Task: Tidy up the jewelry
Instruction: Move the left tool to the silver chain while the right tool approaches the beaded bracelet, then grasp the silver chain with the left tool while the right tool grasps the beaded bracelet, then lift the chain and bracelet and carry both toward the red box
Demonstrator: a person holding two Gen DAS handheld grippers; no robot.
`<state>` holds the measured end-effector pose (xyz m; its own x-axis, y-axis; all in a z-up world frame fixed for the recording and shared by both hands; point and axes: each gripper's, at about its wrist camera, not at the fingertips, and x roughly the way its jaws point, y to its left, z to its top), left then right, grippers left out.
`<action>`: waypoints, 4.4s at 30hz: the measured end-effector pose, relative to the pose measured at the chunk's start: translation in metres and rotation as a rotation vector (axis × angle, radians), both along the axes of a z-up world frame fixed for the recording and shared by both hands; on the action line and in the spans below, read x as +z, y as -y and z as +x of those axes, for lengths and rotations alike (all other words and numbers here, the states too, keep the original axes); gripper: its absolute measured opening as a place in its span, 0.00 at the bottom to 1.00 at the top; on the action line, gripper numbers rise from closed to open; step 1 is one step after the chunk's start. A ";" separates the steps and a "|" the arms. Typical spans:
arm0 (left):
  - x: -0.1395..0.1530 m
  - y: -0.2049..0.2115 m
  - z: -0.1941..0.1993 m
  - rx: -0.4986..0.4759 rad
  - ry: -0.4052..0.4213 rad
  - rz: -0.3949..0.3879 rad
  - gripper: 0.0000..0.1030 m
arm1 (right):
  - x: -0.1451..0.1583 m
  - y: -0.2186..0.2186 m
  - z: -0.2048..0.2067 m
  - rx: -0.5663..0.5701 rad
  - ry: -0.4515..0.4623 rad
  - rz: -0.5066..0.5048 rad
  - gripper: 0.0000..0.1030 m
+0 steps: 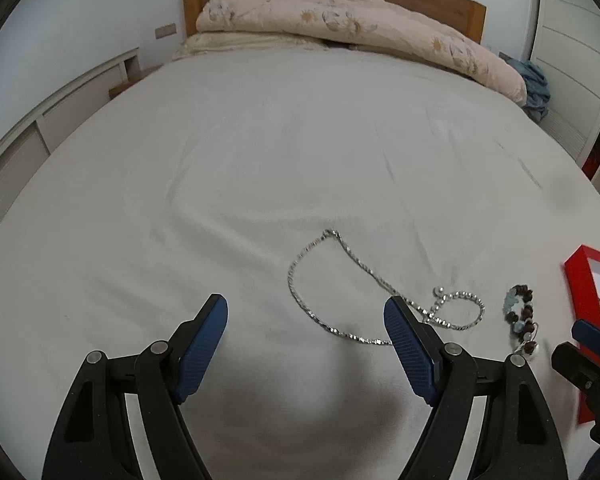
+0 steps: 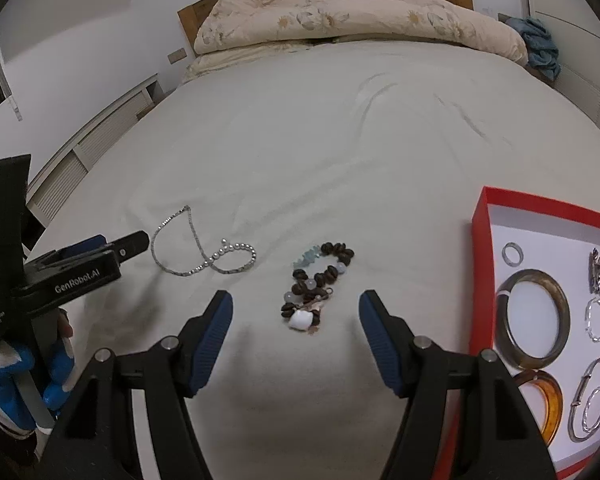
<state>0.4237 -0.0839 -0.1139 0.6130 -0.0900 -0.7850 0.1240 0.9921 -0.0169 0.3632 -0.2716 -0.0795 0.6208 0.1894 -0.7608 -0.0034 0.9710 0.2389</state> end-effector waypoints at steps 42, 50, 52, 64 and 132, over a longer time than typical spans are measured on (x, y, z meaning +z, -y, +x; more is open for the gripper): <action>-0.035 -0.014 0.023 -0.215 -0.151 -0.091 0.02 | -0.046 -0.008 0.051 0.055 -0.126 -0.021 0.24; -0.036 -0.012 0.032 -0.234 -0.232 -0.053 0.04 | -0.046 -0.012 0.056 0.072 -0.133 -0.028 0.24; -0.035 -0.012 0.039 -0.247 -0.264 -0.037 0.04 | -0.046 -0.013 0.058 0.076 -0.137 -0.028 0.24; -0.038 0.008 0.054 -0.207 -0.255 0.073 0.04 | -0.048 -0.014 0.061 0.090 -0.152 -0.033 0.24; 0.187 0.019 -0.276 -0.181 0.270 0.005 0.02 | 0.153 -0.012 -0.204 0.093 0.170 -0.015 0.10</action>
<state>0.1480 -0.1030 0.0733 0.7736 -0.2131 -0.5967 0.2975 0.9536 0.0451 0.1590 -0.2592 0.0733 0.7209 0.2418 -0.6495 -0.1327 0.9680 0.2130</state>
